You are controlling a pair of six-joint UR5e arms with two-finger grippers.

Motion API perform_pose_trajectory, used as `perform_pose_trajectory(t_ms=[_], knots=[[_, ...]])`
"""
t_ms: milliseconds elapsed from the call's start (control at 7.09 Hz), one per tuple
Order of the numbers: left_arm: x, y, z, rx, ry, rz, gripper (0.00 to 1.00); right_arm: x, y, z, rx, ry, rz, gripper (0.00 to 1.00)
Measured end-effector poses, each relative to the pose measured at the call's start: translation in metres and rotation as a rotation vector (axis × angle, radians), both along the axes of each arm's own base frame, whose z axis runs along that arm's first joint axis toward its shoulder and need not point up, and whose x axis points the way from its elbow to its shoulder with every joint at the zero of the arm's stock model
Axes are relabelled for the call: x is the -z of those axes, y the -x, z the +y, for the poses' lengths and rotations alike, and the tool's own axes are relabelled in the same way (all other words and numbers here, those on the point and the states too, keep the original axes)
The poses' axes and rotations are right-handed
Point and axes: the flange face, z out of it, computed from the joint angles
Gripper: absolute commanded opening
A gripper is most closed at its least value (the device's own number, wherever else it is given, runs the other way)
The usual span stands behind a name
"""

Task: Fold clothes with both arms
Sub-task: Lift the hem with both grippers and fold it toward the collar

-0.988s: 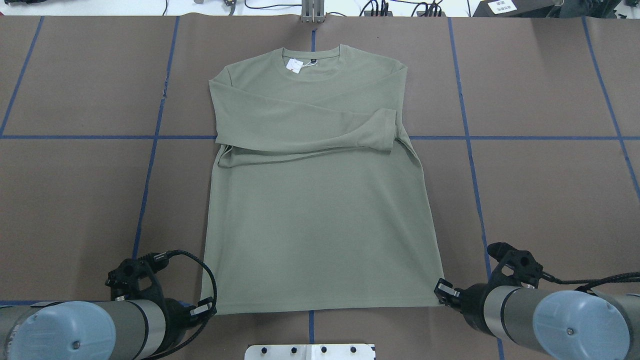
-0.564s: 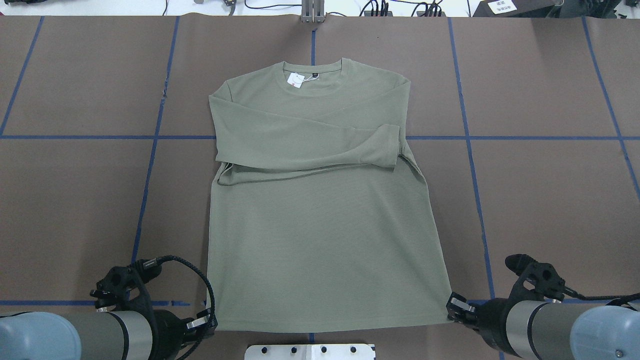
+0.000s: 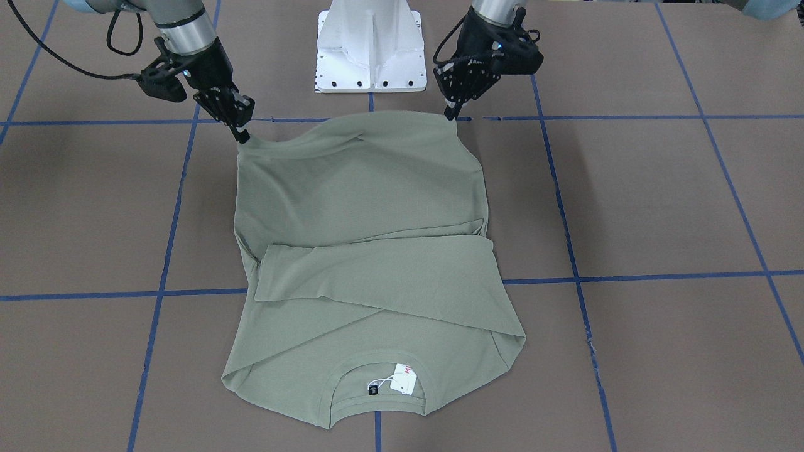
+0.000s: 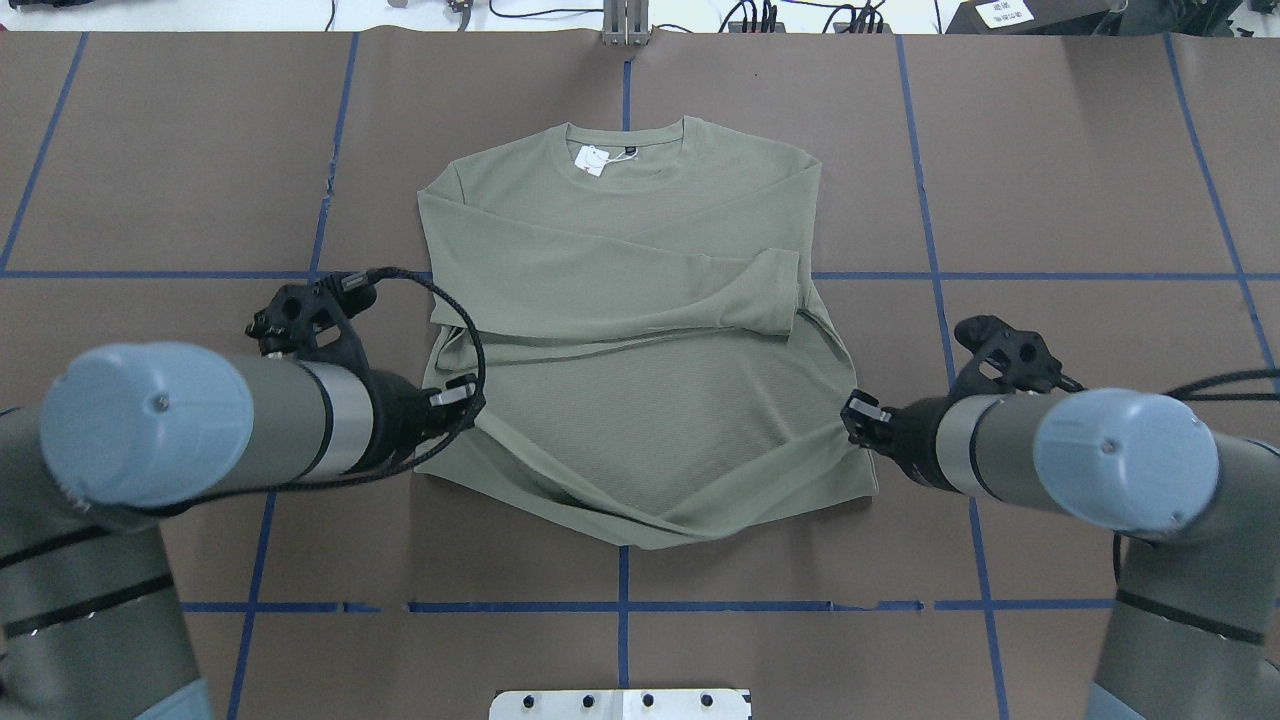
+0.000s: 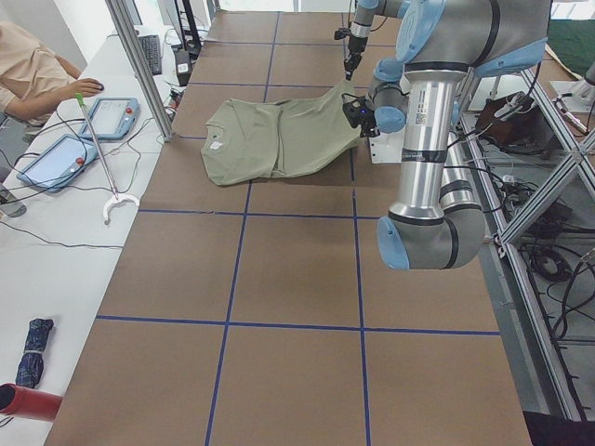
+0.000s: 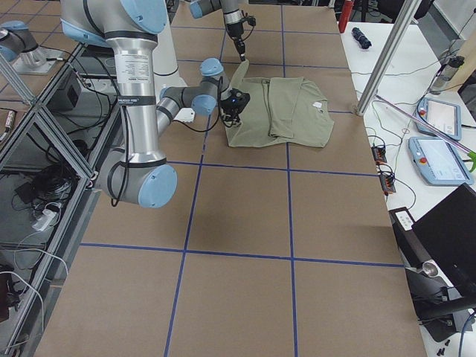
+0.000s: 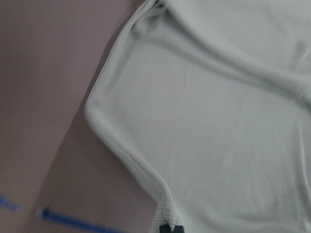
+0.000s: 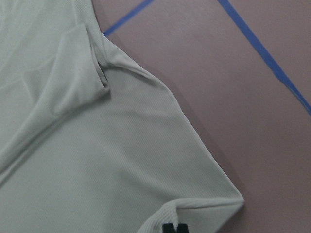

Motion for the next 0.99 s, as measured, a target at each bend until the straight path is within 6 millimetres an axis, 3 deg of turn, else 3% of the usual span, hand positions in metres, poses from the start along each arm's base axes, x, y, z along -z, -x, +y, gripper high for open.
perform_pose_trajectory(t_ms=[141,423,706,988], knots=[[-0.010,0.005,-0.049,0.031,-0.053,-0.046,0.00,0.013,0.003,-0.053,-0.014,-0.032,0.073,0.00],[-0.053,0.022,-0.135,0.087,-0.146,-0.123,0.00,0.015,-0.010,-0.143,-0.021,-0.073,0.198,0.00],[-0.080,0.035,-0.196,0.120,-0.197,-0.184,0.00,0.007,-0.013,-0.214,-0.015,-0.058,0.262,0.00],[-0.107,0.014,-0.239,0.133,-0.216,-0.197,0.00,-0.009,0.014,-0.263,-0.010,-0.046,0.284,0.00]])
